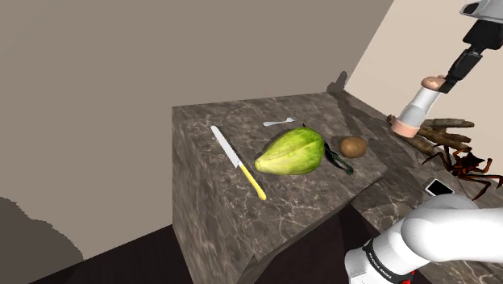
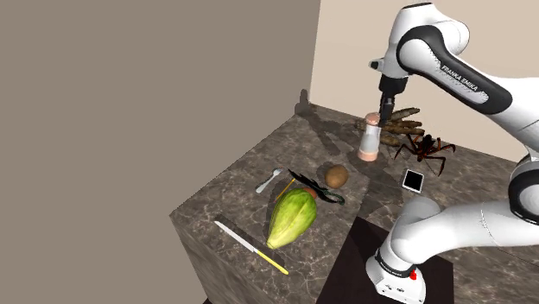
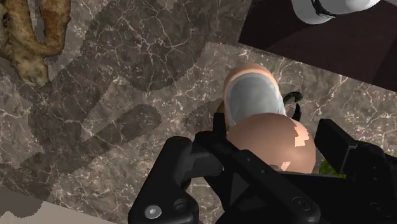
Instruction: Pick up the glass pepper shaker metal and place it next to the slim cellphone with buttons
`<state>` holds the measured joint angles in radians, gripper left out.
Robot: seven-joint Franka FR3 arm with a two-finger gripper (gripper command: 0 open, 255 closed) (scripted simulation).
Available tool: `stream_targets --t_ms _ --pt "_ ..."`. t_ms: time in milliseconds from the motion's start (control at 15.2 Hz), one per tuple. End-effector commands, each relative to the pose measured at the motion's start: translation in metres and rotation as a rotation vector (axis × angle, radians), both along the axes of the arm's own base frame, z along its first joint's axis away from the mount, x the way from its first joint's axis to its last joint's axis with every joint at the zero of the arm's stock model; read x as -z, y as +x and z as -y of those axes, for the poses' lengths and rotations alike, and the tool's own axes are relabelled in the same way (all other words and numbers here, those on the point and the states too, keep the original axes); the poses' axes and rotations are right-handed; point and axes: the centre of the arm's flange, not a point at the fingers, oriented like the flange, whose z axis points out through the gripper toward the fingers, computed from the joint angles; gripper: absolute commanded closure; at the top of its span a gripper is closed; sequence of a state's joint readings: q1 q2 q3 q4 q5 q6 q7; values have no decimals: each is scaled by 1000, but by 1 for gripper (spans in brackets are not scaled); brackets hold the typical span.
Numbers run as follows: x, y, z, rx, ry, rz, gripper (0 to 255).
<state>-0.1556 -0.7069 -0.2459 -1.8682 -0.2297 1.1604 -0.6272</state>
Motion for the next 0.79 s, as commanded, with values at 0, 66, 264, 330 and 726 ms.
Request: stream_targets --t_ms 0,66,264,330,726 --pt "-6 -21 11 -1 0 -1 255" --pt "-8 -33 16 -1 0 -1 255" --pt "-17 -68 32 -1 0 -1 255" --pt "-20 -80 38 -1 0 -1 255" --pt "-37 -150 70 -1 0 -1 255"
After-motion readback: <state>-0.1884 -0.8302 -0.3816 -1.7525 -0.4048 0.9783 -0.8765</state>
